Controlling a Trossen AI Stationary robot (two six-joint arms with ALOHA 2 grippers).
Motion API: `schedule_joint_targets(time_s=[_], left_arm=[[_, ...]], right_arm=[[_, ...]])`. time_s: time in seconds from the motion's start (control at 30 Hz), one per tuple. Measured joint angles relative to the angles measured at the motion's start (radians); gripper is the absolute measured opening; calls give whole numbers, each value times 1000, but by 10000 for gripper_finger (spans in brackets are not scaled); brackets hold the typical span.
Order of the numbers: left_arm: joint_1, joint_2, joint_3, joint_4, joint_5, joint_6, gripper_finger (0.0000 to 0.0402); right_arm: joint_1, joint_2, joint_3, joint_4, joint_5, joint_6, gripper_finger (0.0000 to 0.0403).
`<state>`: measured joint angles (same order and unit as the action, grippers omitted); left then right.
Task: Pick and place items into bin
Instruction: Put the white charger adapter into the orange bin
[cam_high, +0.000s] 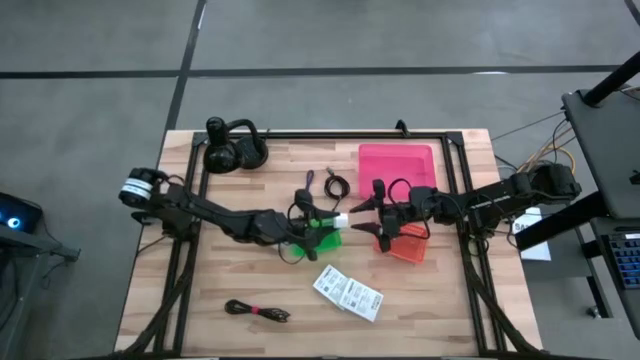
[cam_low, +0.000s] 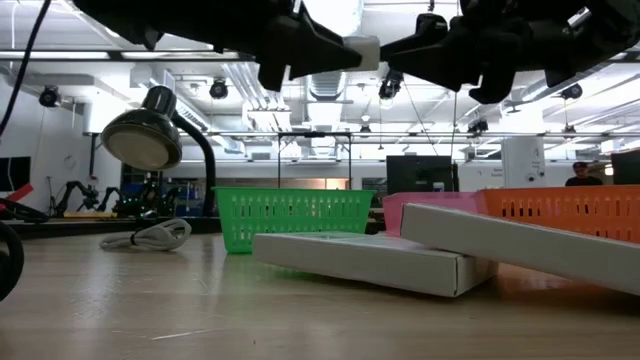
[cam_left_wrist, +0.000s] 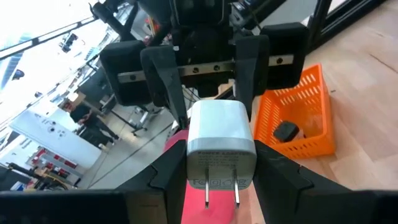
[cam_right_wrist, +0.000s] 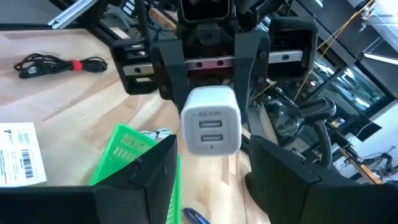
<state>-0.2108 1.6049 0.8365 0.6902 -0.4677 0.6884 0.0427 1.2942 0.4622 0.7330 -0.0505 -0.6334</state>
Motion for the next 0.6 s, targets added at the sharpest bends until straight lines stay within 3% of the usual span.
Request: schedule_joint_targets(time_s=[0.6], left_arm=[[39,93,70,10,5,-1,133]], right_arm=[[0,0,-1,-21,2,2,187]])
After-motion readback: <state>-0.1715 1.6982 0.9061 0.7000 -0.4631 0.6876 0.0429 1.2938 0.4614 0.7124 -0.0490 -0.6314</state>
